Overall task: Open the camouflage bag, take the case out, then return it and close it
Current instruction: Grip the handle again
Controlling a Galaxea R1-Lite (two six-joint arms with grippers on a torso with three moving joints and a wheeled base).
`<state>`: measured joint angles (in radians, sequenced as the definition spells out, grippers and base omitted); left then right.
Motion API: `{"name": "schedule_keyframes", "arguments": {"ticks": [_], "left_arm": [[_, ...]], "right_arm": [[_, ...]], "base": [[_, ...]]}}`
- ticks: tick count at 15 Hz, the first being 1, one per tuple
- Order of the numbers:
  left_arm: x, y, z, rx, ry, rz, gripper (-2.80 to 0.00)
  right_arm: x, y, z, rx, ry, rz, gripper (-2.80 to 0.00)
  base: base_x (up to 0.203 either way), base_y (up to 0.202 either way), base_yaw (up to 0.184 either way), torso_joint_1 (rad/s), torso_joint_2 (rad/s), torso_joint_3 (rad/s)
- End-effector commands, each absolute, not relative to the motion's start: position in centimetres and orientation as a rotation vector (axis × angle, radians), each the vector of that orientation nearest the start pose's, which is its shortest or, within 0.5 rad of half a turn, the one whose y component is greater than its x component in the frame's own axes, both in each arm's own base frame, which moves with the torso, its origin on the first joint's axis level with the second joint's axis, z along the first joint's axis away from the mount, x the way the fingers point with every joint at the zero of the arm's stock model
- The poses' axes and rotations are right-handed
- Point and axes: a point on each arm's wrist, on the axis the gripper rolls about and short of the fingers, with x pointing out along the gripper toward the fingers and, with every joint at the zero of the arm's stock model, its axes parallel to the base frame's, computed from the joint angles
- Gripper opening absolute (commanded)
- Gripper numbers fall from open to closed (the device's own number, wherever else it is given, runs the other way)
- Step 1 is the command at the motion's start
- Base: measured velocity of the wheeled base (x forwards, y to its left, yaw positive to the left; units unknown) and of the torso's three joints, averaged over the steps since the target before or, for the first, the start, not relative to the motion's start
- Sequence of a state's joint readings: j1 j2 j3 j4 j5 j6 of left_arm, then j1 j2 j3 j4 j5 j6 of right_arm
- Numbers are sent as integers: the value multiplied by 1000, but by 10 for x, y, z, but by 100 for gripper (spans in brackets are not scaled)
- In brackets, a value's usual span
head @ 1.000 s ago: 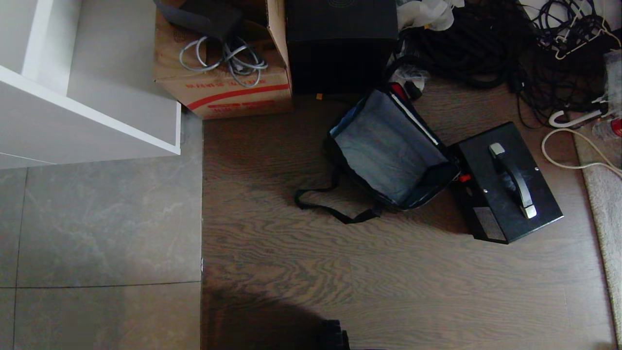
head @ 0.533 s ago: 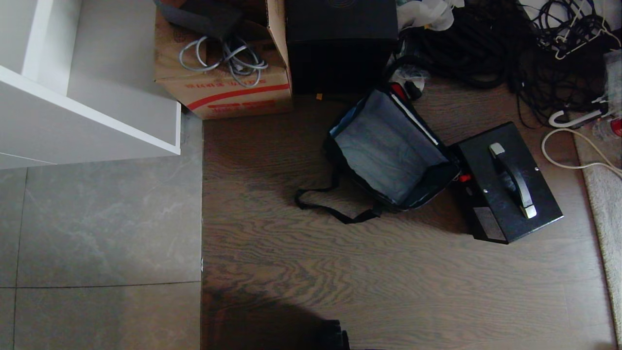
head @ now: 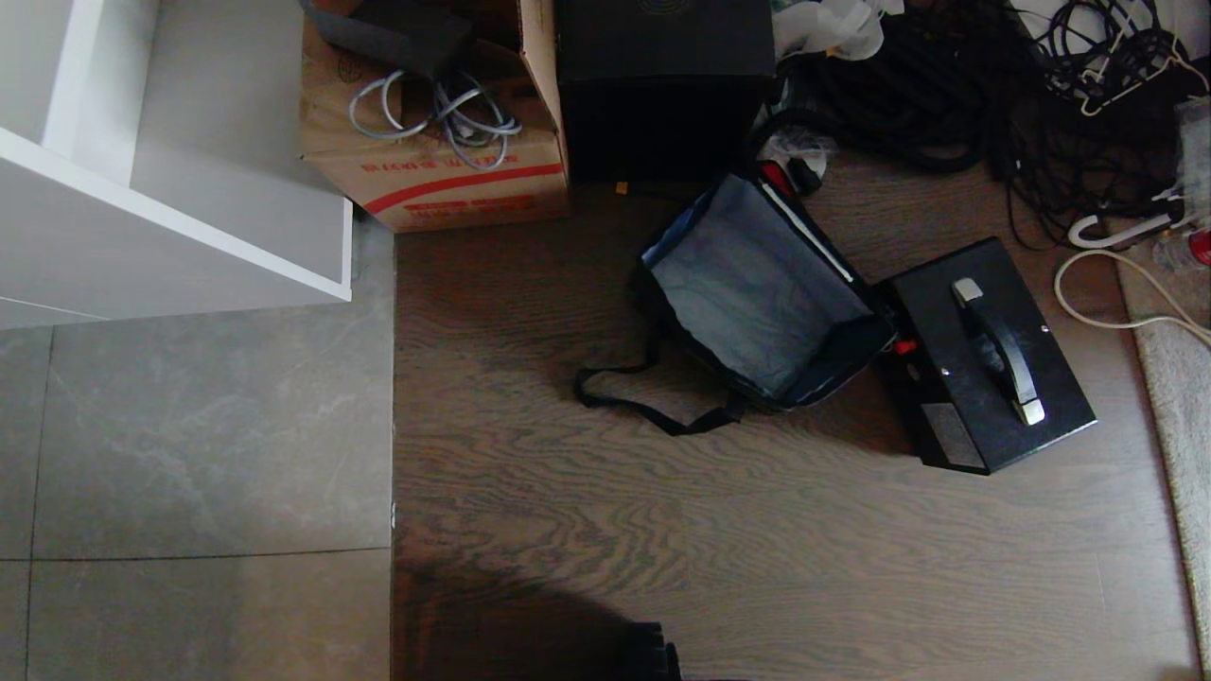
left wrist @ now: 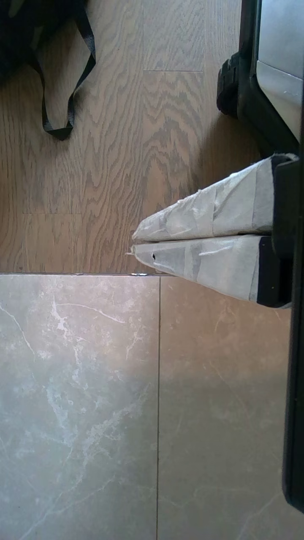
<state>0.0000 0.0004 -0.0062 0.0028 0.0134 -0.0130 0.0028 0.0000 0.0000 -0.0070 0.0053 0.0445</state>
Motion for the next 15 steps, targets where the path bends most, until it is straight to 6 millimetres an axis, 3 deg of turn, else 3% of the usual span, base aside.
{"name": "schedule_keyframes", "arguments": {"ticks": [1,15], "left_arm": [[-23,0,77,-14,-3,14,-280],[-23,0,77,-14,-3,14,-280]], "right_arm": [[-23,0,76,44,-4,9,-280],[-23,0,76,44,-4,9,-280]], "base": [[0,0,0,0,0,0],[0,0,0,0,0,0]]}}
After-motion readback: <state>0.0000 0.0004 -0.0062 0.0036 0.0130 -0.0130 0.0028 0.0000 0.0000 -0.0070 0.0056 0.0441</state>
